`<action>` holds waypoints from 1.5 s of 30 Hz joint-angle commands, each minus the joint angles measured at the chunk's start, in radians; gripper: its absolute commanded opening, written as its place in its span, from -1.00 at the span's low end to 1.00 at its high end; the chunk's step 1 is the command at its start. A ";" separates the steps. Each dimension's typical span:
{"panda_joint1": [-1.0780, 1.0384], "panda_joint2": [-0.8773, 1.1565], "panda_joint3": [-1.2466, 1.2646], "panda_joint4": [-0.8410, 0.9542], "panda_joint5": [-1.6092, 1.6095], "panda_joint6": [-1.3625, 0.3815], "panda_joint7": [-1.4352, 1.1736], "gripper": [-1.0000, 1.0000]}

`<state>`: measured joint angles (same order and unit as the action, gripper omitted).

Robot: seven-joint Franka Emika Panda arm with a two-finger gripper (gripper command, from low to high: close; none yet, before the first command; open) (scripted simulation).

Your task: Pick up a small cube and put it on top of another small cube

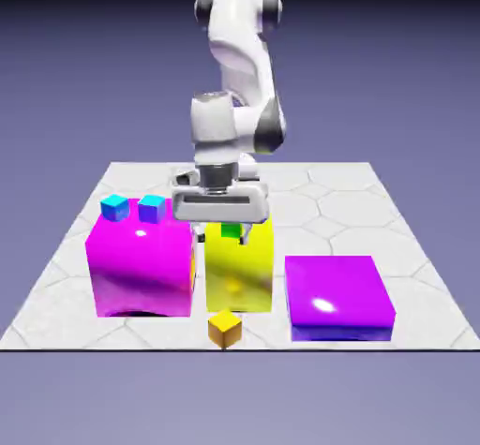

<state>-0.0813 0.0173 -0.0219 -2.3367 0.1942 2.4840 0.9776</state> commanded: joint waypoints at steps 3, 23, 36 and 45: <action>-0.014 0.109 -0.004 0.088 0.036 -0.102 0.044 0.00; -0.070 0.602 -0.004 0.397 0.205 -0.412 0.198 -1.00; 0.023 0.174 -0.198 0.384 -0.064 -0.789 -0.137 -1.00; 0.025 -0.074 -0.423 0.325 -0.292 -1.071 -0.319 -1.00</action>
<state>-0.0542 -0.0565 -0.4445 -2.0119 -0.0960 1.4131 0.6592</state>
